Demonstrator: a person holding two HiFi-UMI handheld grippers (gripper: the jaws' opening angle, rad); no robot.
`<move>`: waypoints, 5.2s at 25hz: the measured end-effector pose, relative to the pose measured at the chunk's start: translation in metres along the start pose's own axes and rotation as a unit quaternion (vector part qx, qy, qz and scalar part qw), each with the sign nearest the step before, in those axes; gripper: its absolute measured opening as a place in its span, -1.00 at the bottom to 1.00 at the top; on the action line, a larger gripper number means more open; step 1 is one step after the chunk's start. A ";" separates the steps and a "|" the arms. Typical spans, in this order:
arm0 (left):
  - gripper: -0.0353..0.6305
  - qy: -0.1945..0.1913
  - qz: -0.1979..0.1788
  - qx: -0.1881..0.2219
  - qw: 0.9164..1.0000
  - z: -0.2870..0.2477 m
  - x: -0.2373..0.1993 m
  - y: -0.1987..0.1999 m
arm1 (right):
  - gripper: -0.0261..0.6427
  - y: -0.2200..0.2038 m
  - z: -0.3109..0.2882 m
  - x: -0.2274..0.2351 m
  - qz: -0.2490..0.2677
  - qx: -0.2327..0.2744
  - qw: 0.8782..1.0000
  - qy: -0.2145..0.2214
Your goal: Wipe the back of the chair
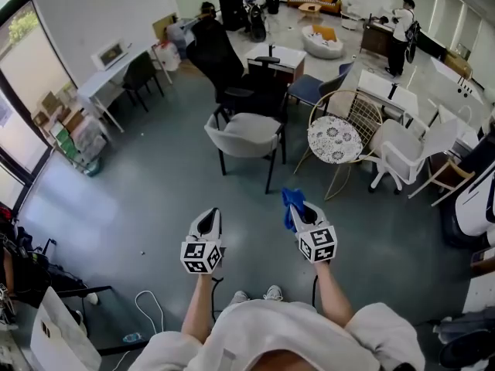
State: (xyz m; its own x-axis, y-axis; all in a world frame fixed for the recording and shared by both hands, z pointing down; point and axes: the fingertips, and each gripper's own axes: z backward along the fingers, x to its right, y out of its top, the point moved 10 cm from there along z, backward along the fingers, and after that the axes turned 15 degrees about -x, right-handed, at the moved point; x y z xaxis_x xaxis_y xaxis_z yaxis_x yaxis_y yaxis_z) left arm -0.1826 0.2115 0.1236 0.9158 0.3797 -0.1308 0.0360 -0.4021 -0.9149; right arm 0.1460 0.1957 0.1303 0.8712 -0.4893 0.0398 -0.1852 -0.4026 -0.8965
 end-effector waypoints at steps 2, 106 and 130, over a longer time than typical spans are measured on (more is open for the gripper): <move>-0.88 -0.001 0.001 -0.004 1.000 -0.006 0.006 -0.002 | -0.78 -0.002 -0.001 0.006 -0.001 -0.001 1.000 0.002; -0.88 0.009 0.025 -0.032 0.999 -0.532 -0.272 -0.218 | -0.78 -0.181 -0.541 0.192 -0.004 -0.048 0.999 -0.018; -0.88 0.025 -0.008 0.016 1.000 -0.586 -0.273 -0.336 | -0.78 -0.290 -0.602 0.195 0.020 0.024 0.999 0.032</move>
State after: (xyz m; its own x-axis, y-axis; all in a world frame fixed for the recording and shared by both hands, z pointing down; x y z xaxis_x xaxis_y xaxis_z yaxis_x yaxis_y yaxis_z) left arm -0.2104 -0.2457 0.6902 0.9341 0.3437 -0.0970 0.0390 -0.3682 -0.9289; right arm 0.0955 -0.2486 0.6640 0.8318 -0.5542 0.0303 -0.1961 -0.3444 -0.9181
